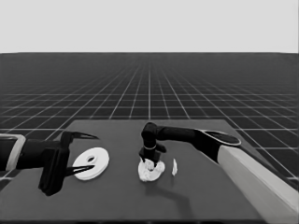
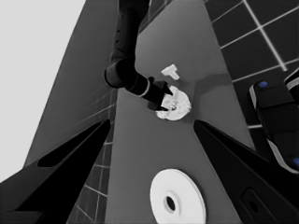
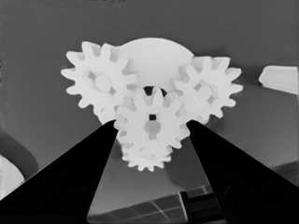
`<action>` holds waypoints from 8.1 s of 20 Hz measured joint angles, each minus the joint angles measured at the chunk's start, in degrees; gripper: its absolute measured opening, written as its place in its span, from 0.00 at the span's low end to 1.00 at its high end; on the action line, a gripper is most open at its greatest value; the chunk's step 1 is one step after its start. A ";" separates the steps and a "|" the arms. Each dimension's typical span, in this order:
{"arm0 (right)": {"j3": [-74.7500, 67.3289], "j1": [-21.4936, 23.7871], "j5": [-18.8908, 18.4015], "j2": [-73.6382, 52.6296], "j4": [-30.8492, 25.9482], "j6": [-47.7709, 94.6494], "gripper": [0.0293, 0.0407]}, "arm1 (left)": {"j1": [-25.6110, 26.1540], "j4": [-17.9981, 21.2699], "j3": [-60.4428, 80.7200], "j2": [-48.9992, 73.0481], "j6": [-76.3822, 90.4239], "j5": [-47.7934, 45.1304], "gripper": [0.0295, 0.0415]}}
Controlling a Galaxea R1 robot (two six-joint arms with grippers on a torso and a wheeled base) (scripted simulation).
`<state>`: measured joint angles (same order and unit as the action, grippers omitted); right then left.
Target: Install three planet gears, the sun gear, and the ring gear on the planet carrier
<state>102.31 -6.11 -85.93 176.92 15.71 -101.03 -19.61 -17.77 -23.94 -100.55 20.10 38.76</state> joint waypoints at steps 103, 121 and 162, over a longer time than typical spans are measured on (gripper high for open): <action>-80.15 -14.21 18.32 -76.12 24.26 82.93 0.81 | 26.04 7.20 -72.92 -35.94 -60.46 38.20 0.75; -80.15 -14.21 18.32 -76.12 24.26 82.93 0.81 | 16.09 13.36 -66.62 -32.79 -62.61 46.03 0.44; -80.15 -14.21 18.32 -76.12 24.26 82.93 0.81 | 24.38 4.31 -77.65 -76.55 -88.69 47.77 0.44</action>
<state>22.16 -20.32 -67.61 100.80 39.97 -18.10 4.77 -13.46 -101.59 -177.10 -68.58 86.53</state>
